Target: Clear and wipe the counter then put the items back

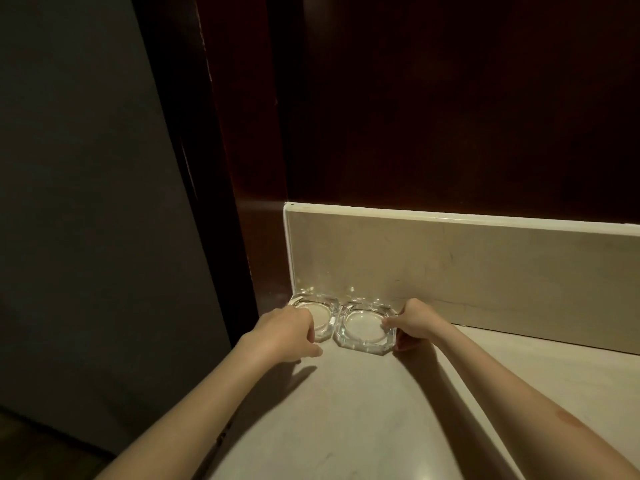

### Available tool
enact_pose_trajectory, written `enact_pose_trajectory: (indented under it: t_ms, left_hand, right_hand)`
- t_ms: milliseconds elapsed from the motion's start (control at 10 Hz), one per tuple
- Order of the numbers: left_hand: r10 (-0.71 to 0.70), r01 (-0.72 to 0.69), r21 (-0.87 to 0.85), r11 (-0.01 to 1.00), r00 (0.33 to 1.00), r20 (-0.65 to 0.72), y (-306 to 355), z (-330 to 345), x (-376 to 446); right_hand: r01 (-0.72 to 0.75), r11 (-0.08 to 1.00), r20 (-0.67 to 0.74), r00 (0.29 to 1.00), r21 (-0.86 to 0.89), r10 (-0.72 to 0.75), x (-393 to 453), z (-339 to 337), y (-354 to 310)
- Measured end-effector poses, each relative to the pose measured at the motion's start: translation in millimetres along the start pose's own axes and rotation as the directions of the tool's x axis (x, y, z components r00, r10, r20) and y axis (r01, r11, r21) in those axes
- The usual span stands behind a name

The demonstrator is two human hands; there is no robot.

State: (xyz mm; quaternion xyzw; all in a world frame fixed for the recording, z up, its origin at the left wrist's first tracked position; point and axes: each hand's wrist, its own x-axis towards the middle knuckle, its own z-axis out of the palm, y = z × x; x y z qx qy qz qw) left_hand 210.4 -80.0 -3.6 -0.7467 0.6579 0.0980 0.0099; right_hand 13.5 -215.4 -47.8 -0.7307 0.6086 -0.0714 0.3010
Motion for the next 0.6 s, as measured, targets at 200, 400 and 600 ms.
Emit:
enact_pose_trajectory:
  t_ms: [200, 400, 600]
  left_hand:
    - [0.020, -0.020, 0.029, 0.999, 1.000, -0.002, -6, 5, -8]
    - [0.052, -0.052, 0.010, 0.999, 0.999, -0.001, -4, 13, -11]
    - [0.080, -0.080, 0.013, 0.997, 0.997, 0.012, 7, 19, -18]
  right_hand:
    - [-0.020, 0.996, -0.015, 1.000, -0.090, 0.019, -8, 1, -11]
    - [0.015, 0.996, -0.036, 0.999, -0.085, -0.018, -9, 8, -6]
    - [0.050, 0.995, -0.008, 0.999, -0.083, -0.051, -28, 4, 4]
